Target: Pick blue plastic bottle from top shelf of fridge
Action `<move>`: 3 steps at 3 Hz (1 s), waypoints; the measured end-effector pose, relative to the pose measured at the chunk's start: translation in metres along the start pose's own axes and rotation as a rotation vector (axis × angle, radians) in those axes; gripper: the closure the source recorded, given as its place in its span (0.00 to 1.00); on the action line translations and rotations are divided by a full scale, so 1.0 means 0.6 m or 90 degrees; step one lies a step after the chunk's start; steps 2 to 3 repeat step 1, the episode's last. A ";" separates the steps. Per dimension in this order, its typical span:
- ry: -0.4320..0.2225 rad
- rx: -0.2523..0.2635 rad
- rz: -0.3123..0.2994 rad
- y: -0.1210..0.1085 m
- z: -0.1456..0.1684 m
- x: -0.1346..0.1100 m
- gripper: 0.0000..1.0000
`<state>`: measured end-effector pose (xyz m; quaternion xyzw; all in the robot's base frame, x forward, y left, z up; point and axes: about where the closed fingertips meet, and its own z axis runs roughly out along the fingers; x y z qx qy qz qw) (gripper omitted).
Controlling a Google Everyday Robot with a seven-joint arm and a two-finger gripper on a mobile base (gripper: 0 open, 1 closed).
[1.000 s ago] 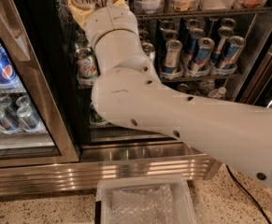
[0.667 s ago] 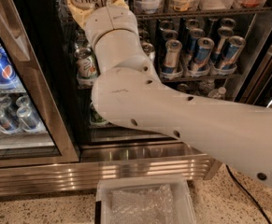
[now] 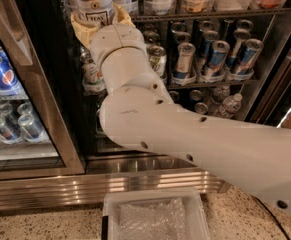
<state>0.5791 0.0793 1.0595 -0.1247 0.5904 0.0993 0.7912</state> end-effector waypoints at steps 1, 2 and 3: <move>0.000 0.001 0.001 0.001 -0.003 0.007 1.00; 0.000 0.001 0.001 0.001 -0.003 0.007 1.00; 0.000 0.001 0.001 0.001 -0.003 0.007 1.00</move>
Offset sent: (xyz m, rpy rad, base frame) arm 0.0000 0.0000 0.0000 0.0000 0.0000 0.0000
